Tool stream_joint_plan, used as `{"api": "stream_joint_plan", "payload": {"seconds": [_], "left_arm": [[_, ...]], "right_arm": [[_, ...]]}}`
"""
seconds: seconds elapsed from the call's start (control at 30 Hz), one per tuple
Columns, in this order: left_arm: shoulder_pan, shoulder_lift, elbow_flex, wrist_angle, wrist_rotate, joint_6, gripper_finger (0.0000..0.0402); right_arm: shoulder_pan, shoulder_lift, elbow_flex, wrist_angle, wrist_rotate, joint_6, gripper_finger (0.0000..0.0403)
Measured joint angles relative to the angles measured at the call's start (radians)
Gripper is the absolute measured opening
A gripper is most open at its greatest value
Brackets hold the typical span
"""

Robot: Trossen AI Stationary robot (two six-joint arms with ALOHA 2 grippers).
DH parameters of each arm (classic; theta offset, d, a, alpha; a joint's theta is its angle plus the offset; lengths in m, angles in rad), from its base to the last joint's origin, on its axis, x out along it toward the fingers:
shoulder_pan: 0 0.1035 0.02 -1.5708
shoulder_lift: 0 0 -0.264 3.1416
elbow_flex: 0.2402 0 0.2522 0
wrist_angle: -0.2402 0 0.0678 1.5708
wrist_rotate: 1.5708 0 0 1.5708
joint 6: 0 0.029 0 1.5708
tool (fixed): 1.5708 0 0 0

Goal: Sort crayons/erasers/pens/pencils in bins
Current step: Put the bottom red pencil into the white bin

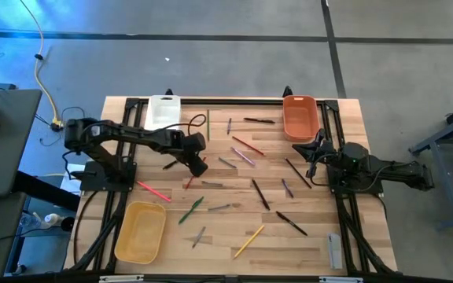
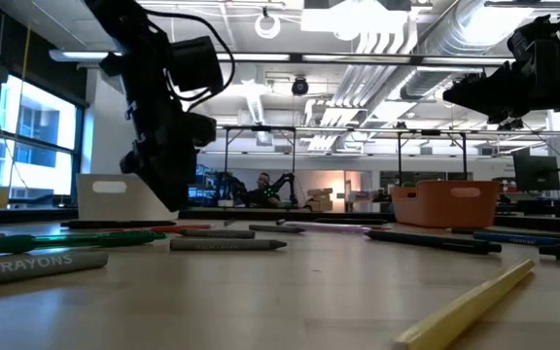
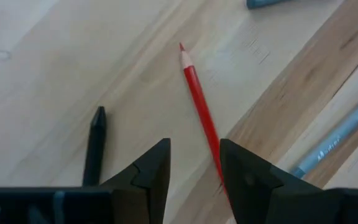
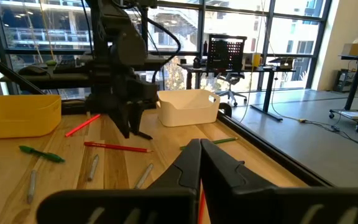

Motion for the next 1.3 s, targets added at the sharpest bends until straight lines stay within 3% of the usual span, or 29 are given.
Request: {"api": "stream_joint_plan", "payload": {"seconds": [0.27, 0.57, 1.07, 1.3], "left_arm": [[-0.049, 0.086, 0.008, 0.002, -0.011, -0.051, 0.0122], [-0.083, 0.093, 0.008, -0.007, -0.061, -0.084, 0.0118], [-0.088, 0.103, 0.010, -0.065, -0.068, -0.058, 0.0016], [-0.087, 0.081, 0.006, -0.063, -0.055, -0.040, 0.0003]], "right_arm": [[0.000, 0.000, 0.000, 0.000, 0.000, 0.000, 0.0000], [0.000, 0.000, 0.000, 0.000, 0.000, 0.000, 0.0000], [0.000, 0.000, 0.000, 0.000, 0.000, 0.000, 0.0000], [0.000, 0.000, 0.000, 0.000, 0.000, 0.000, 0.0000]]}}
